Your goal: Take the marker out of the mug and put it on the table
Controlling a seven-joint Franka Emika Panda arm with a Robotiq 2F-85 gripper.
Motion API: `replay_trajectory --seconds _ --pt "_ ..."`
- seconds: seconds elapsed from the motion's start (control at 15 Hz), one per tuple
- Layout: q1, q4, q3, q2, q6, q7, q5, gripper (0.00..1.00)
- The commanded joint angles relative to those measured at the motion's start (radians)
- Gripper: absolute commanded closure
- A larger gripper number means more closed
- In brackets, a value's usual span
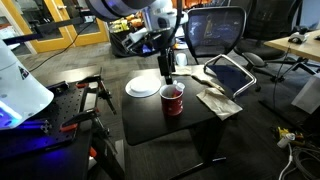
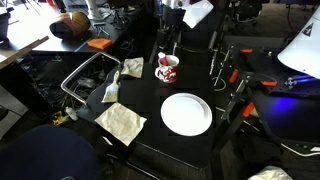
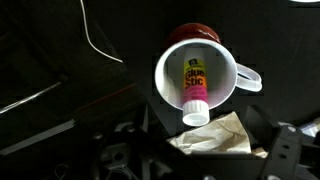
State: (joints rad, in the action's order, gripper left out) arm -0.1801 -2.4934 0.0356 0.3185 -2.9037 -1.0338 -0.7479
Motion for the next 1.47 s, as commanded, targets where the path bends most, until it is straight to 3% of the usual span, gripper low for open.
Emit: replay_trajectory --seconds 0.0,1.13,1.2,1.27,1.4 --pt "-0.011 0.042 -0.003 0.074 -0.080 0.015 -0.007 0.00" --pt "-0.010 0.105 -0.024 0.173 -0.083 -0.004 -0.001 0.02" --pt "-0.008 0.108 -0.028 0.176 -0.084 -0.007 -0.001 0.27" --pt "-0.005 0.111 -0.032 0.178 -0.085 -0.012 -0.003 0.27" --pt "0.000 0.115 -0.041 0.181 -0.088 -0.018 -0.006 0.41"
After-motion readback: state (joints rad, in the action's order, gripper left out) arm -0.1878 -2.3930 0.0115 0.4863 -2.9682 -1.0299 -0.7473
